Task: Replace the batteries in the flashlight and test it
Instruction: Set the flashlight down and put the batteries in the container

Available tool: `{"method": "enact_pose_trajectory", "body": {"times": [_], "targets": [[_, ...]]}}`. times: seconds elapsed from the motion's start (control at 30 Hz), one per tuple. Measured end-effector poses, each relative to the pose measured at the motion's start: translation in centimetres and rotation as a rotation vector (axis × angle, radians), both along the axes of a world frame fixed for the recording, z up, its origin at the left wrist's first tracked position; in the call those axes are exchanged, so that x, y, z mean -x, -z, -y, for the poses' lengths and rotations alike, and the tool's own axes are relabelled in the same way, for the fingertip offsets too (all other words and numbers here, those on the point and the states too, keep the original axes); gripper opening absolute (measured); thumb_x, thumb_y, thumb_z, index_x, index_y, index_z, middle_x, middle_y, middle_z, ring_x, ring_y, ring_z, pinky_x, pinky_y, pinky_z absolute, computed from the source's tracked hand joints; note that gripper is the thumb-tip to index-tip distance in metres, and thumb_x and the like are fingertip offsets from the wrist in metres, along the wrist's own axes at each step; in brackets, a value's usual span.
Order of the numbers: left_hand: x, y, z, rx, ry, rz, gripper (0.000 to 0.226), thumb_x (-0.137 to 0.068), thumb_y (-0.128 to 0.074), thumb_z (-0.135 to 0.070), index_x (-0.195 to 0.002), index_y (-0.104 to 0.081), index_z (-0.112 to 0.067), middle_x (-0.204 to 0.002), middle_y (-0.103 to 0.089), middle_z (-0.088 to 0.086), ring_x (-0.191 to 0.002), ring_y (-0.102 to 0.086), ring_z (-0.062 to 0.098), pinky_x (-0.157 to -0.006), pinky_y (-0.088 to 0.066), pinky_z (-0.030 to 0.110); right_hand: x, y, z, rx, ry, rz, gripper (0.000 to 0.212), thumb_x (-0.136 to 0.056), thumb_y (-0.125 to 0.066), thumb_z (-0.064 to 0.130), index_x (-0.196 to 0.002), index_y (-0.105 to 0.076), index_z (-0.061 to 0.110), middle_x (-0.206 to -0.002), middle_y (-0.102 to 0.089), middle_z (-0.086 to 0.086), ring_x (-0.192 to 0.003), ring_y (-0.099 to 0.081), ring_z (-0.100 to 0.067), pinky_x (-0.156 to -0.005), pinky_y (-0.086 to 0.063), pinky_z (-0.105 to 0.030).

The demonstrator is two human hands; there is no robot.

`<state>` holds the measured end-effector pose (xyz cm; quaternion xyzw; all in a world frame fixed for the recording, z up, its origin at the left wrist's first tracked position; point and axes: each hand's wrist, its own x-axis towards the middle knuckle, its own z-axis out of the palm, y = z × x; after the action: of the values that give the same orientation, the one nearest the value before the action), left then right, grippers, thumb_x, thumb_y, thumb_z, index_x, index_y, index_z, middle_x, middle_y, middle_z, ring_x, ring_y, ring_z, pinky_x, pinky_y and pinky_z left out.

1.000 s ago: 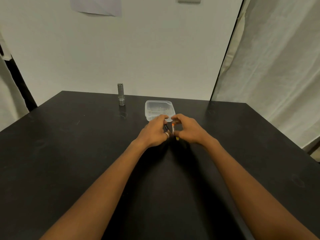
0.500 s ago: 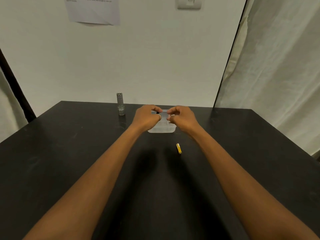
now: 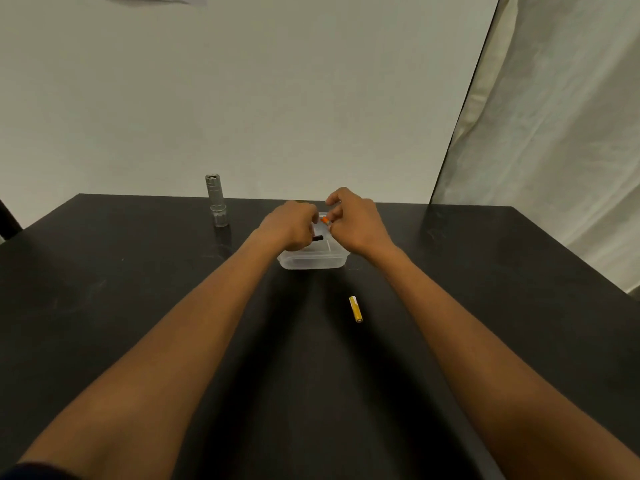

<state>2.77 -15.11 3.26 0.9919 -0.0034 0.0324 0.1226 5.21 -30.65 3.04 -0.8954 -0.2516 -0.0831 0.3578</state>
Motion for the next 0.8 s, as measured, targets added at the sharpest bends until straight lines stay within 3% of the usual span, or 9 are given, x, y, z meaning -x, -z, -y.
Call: {"method": "enact_pose_trajectory", "body": {"times": [0.17,0.3,0.47,0.63,0.8], "targets": [[-0.7,0.6,0.2,-0.104,-0.013,-0.041,0.035,-0.092,-0.063,-0.010,-0.127,-0.059,-0.016,-0.120,-0.068,0.008,-0.104,-0.065,0.028,-0.093,-0.056,0.046,-0.5,0.5,-0.2,0.206,-0.064,0.037,0.043,-0.088,-0.062,-0.003,-0.128,-0.054,0.011,-0.097,-0.074,-0.005,-0.095,-0.069,-0.022,-0.091,-0.058,-0.041],[-0.4,0.0,-0.1,-0.055,0.015,-0.032,0.037,-0.089,-0.064,-0.002,-0.125,-0.062,-0.014,-0.118,-0.069,0.008,-0.104,-0.067,0.027,-0.094,-0.056,0.046,-0.5,0.2,-0.5,0.294,-0.104,0.059,0.042,-0.090,-0.063,-0.001,-0.129,-0.052,0.011,-0.106,-0.073,-0.009,-0.098,-0.069,-0.025,-0.091,-0.058,-0.043],[1.9,-0.8,-1.2,0.042,-0.046,0.214,0.050,-0.086,-0.058,0.005,-0.130,-0.065,-0.018,-0.125,-0.070,0.004,-0.112,-0.065,0.026,-0.092,-0.057,0.048,-0.5,-0.3,-1.7,0.338,-0.161,0.032,0.043,-0.091,-0.070,0.004,-0.131,-0.054,0.009,-0.110,-0.074,-0.009,-0.105,-0.069,-0.025,-0.097,-0.055,-0.043],[4.0,0.5,-1.9,0.098,-0.167,0.351,0.045,-0.091,-0.061,-0.009,-0.134,-0.063,-0.018,-0.135,-0.061,0.008,-0.124,-0.055,0.029,-0.092,-0.054,0.047,-0.6,-0.1,-3.2,0.445,-0.200,0.032,0.044,-0.090,-0.072,0.008,-0.131,-0.057,0.010,-0.111,-0.074,-0.008,-0.109,-0.066,-0.025,-0.101,-0.052,-0.042],[4.7,2.6,-1.7,0.250,-0.289,0.356,0.046,-0.094,-0.063,-0.020,-0.139,-0.059,-0.016,-0.139,-0.057,0.011,-0.123,-0.056,0.031,-0.093,-0.053,0.044,-0.9,0.1,-3.6,0.503,-0.205,0.046,0.051,-0.088,-0.073,0.005,-0.136,-0.057,0.011,-0.123,-0.070,-0.008,-0.114,-0.065,-0.024,-0.103,-0.053,-0.040]]}}
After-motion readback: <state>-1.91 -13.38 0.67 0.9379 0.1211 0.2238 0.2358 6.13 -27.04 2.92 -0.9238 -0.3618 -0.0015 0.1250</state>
